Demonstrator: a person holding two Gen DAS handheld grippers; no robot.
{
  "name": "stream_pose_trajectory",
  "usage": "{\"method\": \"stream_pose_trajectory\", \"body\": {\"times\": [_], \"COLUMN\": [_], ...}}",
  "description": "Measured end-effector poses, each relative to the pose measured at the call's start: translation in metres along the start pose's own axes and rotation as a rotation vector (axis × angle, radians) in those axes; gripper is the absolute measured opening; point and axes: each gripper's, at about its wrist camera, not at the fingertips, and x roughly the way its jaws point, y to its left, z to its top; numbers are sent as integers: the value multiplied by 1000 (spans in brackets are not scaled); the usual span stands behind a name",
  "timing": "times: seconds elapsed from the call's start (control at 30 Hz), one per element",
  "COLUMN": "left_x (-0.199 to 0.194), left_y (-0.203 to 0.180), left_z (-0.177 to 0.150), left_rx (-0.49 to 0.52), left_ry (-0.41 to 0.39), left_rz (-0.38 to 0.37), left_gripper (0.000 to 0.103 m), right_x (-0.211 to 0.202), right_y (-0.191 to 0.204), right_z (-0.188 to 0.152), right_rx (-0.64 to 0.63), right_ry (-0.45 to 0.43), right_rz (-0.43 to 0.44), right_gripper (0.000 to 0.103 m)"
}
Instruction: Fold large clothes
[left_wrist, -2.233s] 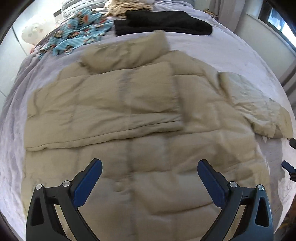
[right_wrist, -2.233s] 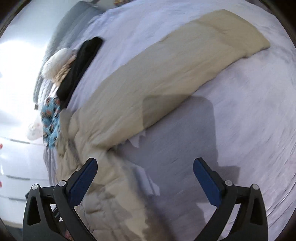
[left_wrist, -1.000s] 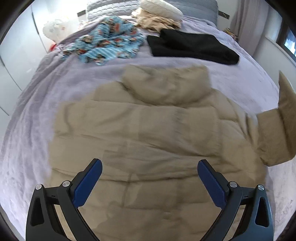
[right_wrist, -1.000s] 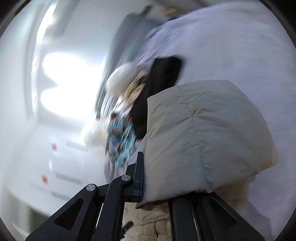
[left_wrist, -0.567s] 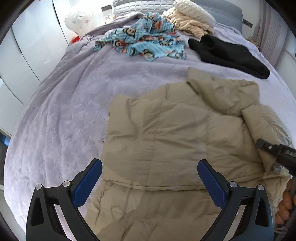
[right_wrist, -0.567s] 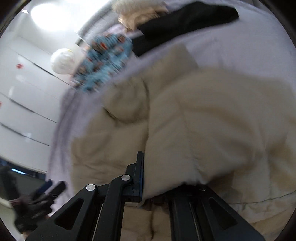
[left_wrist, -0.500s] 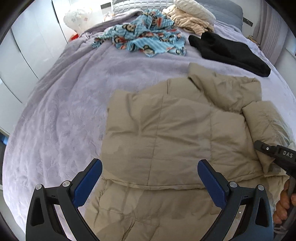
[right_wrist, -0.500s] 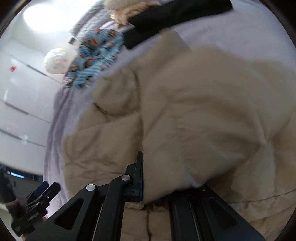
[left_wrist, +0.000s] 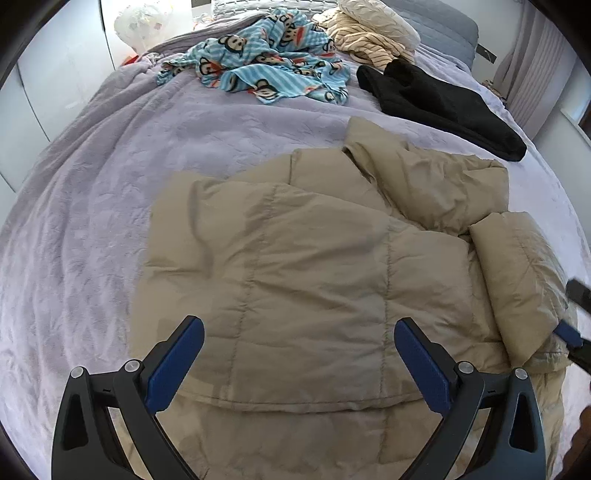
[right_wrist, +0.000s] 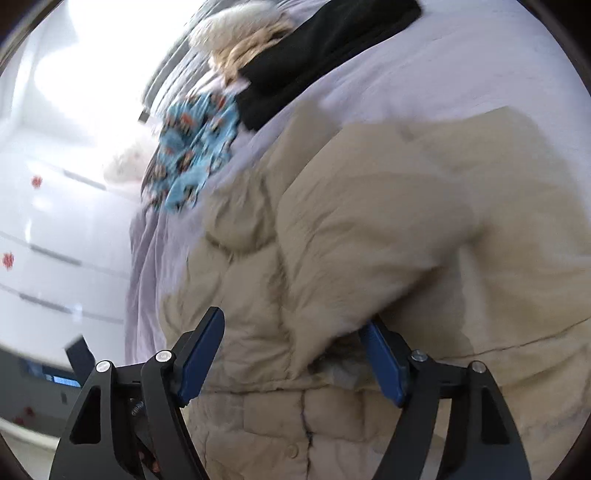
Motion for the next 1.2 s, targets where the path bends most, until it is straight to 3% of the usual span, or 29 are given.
{"method": "stream_pose_trajectory", "body": {"times": [0.03,0.07,0.1,0.17,0.2,0.23,0.37,0.53,0.6,0.63,0.67,0.7,0.83,0.97,1.0,1.07,1.1,1.17,1.2], "left_x": [1,1,0,-4,-8,-10,-16,-21,-19,-18,-17,-16,-12,6,18,30,35,44,44], "left_y": [1,3,7,13,19,23,42,54,52,51,49,48,36,16,8,1,-6,-21,-25], "left_z": [0,0,1,2,4,5,9,9,9,9,9,9,12,11,8,7,8,11,10], "left_rx": [-5,-12,-30,-46,-56,-59,-95,-151,-159,-160,-167,-171,-200,-117,-86,-69,-64,-47,-46], "left_ry": [4,7,7,0,-9,-14,-25,-38,-22,-13,0,3,50,101,135,165,175,215,225], "left_rz": [-8,-17,-36,-58,-75,-83,-146,-272,-348,-377,-427,-447,-597,-528,-488,-480,-480,-491,-481], "left_gripper": [103,103,103,102,99,93,92,92,92,92,92,92,92,92,92,92,81,24,18], "right_x": [-3,-2,0,8,10,13,39,94,102,102,99,95,67,22,9,-13,-20,-36,-43], "right_y": [-7,-12,-17,-16,-10,2,56,99,104,103,102,102,87,33,13,-29,-46,-83,-95], "right_z": [6,11,17,22,23,22,2,-42,-53,-56,-59,-62,-67,-56,-51,-43,-40,-33,-30], "right_rx": [29,52,80,90,73,23,-203,-424,-472,-475,-477,-485,-503,-352,-280,-124,-53,93,142], "right_ry": [-23,-30,-30,-24,-25,-27,43,195,224,235,248,255,266,242,234,213,201,165,141], "right_rz": [0,3,12,12,17,28,23,-137,-202,-205,-202,-203,-191,-184,-186,-164,-151,-119,-93], "right_gripper": [78,71,47,9,9,9,9,14,29,38,61,74,75,75,75,75,75,75,74]}}
